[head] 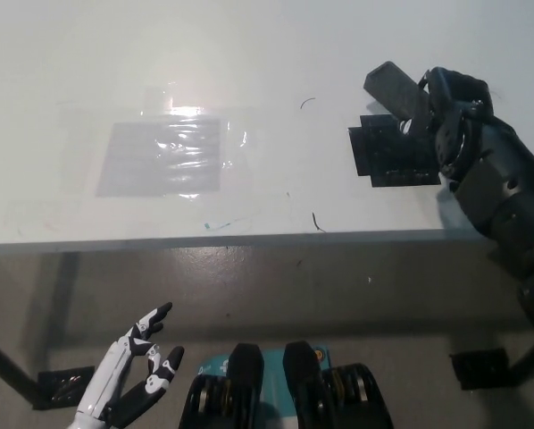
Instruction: A whiteboard eraser is kept on the black marked spot on the table infront of the robot and the robot uses its right hand to swipe it back and forth on the table twice to clean it
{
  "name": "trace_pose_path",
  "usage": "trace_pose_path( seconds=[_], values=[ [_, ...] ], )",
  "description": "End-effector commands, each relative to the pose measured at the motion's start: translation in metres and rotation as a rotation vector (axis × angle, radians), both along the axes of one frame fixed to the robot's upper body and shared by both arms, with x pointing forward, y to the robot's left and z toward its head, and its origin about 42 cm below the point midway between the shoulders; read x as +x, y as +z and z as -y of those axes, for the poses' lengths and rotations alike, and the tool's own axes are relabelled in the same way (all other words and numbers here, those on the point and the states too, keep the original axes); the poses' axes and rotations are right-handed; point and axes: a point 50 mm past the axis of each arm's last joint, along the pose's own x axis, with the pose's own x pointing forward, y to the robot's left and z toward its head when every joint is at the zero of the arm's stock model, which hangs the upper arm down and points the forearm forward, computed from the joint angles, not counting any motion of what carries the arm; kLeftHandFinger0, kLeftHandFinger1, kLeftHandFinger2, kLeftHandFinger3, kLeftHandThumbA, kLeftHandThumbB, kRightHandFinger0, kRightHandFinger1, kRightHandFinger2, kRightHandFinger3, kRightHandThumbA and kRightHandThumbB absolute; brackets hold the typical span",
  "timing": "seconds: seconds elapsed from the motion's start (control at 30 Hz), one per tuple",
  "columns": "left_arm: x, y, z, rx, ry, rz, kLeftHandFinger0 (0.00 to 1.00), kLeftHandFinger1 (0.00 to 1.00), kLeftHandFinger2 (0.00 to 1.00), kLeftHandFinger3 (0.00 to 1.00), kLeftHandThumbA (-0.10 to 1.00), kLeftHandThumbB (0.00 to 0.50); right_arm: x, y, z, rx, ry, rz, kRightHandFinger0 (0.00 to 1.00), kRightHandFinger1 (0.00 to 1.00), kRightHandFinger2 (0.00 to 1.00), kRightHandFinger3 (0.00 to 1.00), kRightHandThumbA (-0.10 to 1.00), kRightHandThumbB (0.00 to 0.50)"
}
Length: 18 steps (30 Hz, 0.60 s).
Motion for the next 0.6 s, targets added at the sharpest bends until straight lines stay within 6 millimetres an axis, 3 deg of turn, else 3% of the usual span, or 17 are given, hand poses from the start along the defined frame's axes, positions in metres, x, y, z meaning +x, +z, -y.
trace_pose_path(
  seconds=[0.0,0.07,0.1,0.17,0.27,0.3,0.4,0.57],
  values=[
    [0.001,0.008,-0.002,0.032,-0.025,0.028,1.00,1.00,1.00,1.00,0.66,0.427,0.001,0.003,-0.005,-0.032,0.023,0.012,0.15,0.18,0.33,0.78,0.51,0.200],
    [0.001,0.008,-0.002,0.034,-0.025,0.030,1.00,1.00,1.00,1.00,0.66,0.428,-0.001,-0.004,-0.005,-0.026,0.019,-0.011,0.07,0.11,0.26,0.74,0.51,0.208],
    [0.000,0.007,-0.002,0.031,-0.024,0.028,1.00,1.00,1.00,1.00,0.66,0.428,-0.003,-0.010,-0.006,-0.030,0.016,-0.036,0.21,0.28,0.43,0.86,0.51,0.212],
    [0.000,0.007,-0.002,0.027,-0.025,0.029,1.00,1.00,1.00,1.00,0.65,0.426,-0.005,-0.017,-0.007,-0.037,0.019,-0.059,0.27,0.34,0.51,0.93,0.51,0.213],
    [0.001,0.008,-0.002,0.028,-0.025,0.028,1.00,1.00,1.00,1.00,0.65,0.424,-0.009,-0.026,-0.010,-0.033,0.023,-0.095,0.19,0.26,0.44,0.91,0.51,0.213],
    [0.002,0.008,-0.002,0.031,-0.026,0.031,1.00,1.00,1.00,1.00,0.65,0.425,-0.011,-0.032,-0.011,-0.024,0.036,-0.099,0.05,0.11,0.29,0.76,0.49,0.222],
    [0.001,0.007,-0.002,0.026,-0.025,0.026,1.00,1.00,1.00,1.00,0.65,0.428,-0.016,-0.045,-0.017,-0.002,0.051,-0.122,0.00,0.04,0.22,0.67,0.51,0.230],
    [-0.001,0.007,-0.004,0.036,-0.024,0.025,1.00,1.00,1.00,1.00,0.65,0.425,-0.017,-0.044,-0.042,-0.008,0.081,-0.129,0.04,0.12,0.30,0.83,0.54,0.226]
  ],
)
